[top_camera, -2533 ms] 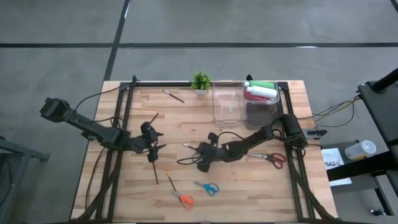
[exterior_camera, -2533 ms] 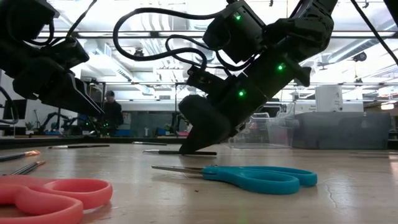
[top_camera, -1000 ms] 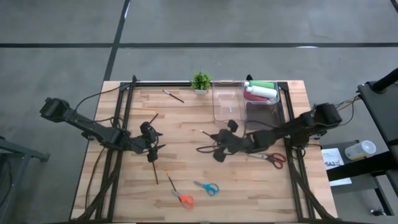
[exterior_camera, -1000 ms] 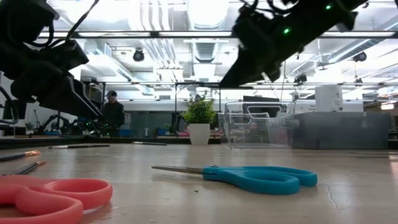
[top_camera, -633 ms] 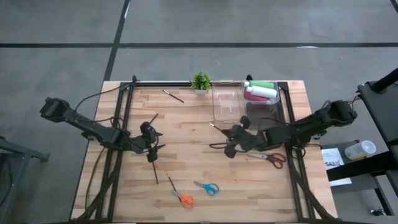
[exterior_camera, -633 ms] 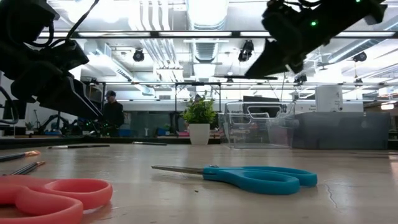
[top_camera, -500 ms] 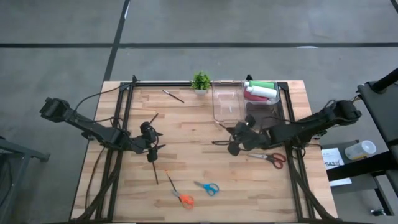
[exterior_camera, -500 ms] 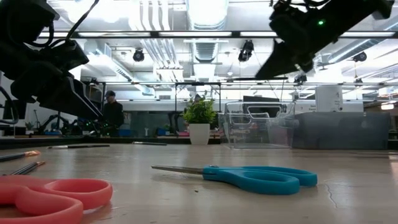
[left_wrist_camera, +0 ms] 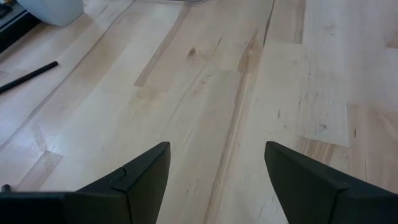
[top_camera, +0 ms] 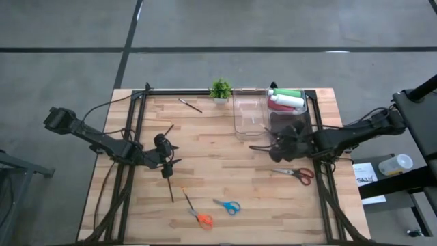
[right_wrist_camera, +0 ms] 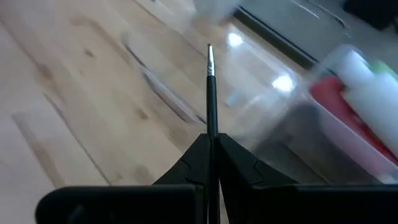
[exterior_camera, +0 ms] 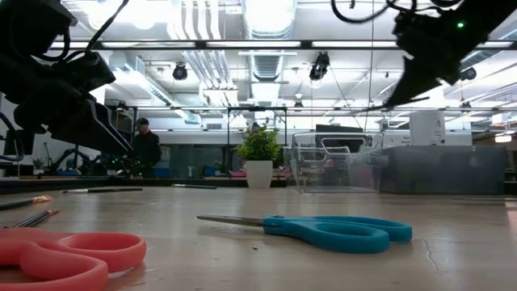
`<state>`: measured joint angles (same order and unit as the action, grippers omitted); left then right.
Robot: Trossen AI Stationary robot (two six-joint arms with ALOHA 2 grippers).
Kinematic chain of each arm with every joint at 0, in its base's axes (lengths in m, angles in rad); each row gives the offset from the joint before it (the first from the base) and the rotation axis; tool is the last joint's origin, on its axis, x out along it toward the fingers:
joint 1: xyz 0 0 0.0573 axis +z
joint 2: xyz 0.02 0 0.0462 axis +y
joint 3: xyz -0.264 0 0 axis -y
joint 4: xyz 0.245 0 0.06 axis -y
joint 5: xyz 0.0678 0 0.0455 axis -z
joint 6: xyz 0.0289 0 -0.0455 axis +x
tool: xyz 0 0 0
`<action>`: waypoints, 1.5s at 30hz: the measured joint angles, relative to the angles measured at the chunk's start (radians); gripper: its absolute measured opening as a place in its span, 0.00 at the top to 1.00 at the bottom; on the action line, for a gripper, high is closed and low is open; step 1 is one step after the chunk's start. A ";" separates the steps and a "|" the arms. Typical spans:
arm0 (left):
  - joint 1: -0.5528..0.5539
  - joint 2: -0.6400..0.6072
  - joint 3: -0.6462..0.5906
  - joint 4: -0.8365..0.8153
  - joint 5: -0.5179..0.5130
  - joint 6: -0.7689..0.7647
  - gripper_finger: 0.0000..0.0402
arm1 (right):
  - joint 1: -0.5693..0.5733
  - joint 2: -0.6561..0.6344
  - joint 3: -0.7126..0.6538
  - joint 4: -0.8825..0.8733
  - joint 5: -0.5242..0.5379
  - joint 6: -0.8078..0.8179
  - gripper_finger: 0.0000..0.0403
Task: Pick & Place Paint Supplies
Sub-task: Put the bottom silver paintbrush into the black bin
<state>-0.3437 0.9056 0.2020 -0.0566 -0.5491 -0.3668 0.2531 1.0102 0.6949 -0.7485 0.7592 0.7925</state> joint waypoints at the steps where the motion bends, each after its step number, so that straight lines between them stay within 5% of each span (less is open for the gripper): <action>1: 0.000 0.000 0.000 0.000 0.000 0.000 0.34 | 0.000 -0.019 0.000 -0.047 0.000 0.027 0.96; 10: 0.000 0.000 0.000 0.000 0.000 0.000 0.34 | 0.000 -0.125 0.000 -0.371 -0.063 0.213 0.96; 17: 0.000 -0.001 0.000 0.000 0.000 0.000 0.34 | 0.000 -0.144 0.000 -0.495 -0.163 0.133 0.96; 23: 0.000 -0.001 0.000 0.000 0.000 0.000 0.34 | 0.000 -0.144 0.000 -0.505 -0.158 -0.056 0.96; 45: 0.000 -0.001 0.000 0.000 0.000 0.000 0.34 | -0.033 -0.067 0.046 -0.408 -0.178 -0.093 0.96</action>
<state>-0.3439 0.9051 0.2020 -0.0566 -0.5491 -0.3668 0.2203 0.9428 0.7411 -1.1562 0.5812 0.6995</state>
